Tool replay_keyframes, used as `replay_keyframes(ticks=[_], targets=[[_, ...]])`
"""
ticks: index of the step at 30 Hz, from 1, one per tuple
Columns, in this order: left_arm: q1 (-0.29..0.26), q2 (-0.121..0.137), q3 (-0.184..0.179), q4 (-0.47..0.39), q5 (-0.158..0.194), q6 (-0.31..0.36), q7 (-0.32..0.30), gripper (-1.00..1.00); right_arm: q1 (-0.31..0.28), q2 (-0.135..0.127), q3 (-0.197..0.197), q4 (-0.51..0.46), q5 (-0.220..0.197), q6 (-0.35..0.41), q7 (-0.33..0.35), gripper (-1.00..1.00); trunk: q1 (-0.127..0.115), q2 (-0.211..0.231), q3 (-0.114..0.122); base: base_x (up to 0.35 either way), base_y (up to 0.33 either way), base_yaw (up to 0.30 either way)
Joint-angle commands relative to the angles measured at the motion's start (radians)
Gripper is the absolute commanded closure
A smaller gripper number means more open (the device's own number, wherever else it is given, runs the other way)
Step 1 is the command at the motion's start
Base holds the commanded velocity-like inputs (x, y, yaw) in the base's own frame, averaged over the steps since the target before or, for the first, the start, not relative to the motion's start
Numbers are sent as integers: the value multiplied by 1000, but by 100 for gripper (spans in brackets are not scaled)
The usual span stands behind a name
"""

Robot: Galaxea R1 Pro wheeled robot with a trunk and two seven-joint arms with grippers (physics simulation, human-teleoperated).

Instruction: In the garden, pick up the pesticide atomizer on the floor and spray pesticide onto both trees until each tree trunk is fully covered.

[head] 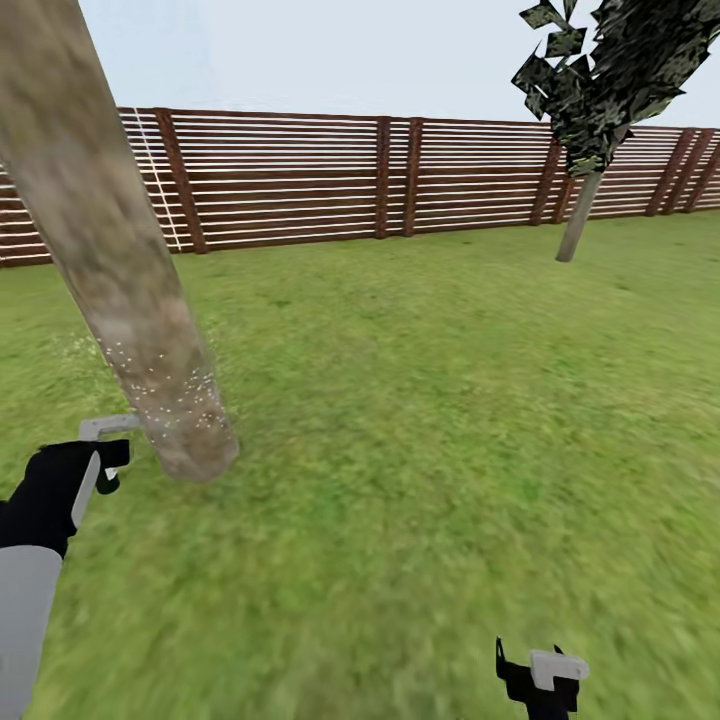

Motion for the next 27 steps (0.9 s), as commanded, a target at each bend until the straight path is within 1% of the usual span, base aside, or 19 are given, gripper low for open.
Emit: replay_keyframes(ticks=[1,4,5,8,12,13,14,15,16,17,18,19,20,21,22,24,25,26,27], targets=[[-7,-14,-1,-1,5,0,-1,100,0,-1,0,0,0,0,0,-100,0,0,0,-250,-187,50],[-13,-38,-2,-3,6,0,-4,100,0,-1,-1,0,0,0,0,-100,0,0,0,-271,-161,-13],[-14,-41,-2,-3,7,1,-5,100,0,-1,-1,0,0,0,0,-100,0,0,0,-281,-127,-177],[-12,-43,-2,-3,6,1,-6,100,0,-1,-1,0,0,0,0,-100,0,0,2,-262,-52,-269],[6,-38,-5,18,3,-13,-14,100,0,-1,-1,0,0,0,0,-100,0,0,4,-52,-4,-252],[36,-36,-7,36,2,-27,-27,100,0,-1,-1,0,0,0,0,-100,0,0,4,-4,0,-79],[77,-33,-14,48,1,-68,-72,100,0,-1,-1,0,0,0,0,-100,0,0,4,-2,0,-41],[130,-28,-42,61,-10,-142,-176,100,0,-1,-1,-1,1,1,1,-100,0,0,4,-1,0,-21],[190,-11,-78,84,-48,-246,-329,100,0,-1,6,-1,5,3,3,-100,0,0,4,0,0,-9],[217,-1,-97,103,-88,-320,-437,100,0,-1,27,-2,19,4,4,-100,0,0,4,0,0,-4],[232,7,-107,134,-140,-398,-554,100,0,-2,76,-4,56,7,4,-100,0,0,4,0,0,-2],[240,12,-114,191,-228,-508,-716,100,-1,-3,149,-19,127,16,5,-100,0,0,4,0,0,0],[242,13,-115,221,-290,-576,-806,100,-1,-4,182,-41,174,29,10,-100,0,0,4,0,0,0],[241,14,-117,243,-370,-640,-895,100,-7,-3,202,-80,236,80,64,-100,0,0,4,0,0,0],[240,14,-119,250,-428,-665,-944,100,-25,-1,209,-122,267,152,164,-100,0,0,4,0,0,0],[237,13,-122,256,-539,-686,-1038,100,-75,3,214,-235,291,317,468,-100,0,0,4,0,0,0],[236,12,-127,257,-586,-690,-1087,100,-91,7,214,-280,295,361,597,-100,0,0,4,0,0,0],[235,7,-153,257,-640,-714,-1150,100,-102,28,216,-322,297,388,736,-100,0,0,4,0,0,0],[235,4,-175,257,-663,-733,-1182,100,-106,53,216,-341,300,397,806,-100,0,0,4,0,0,0]])
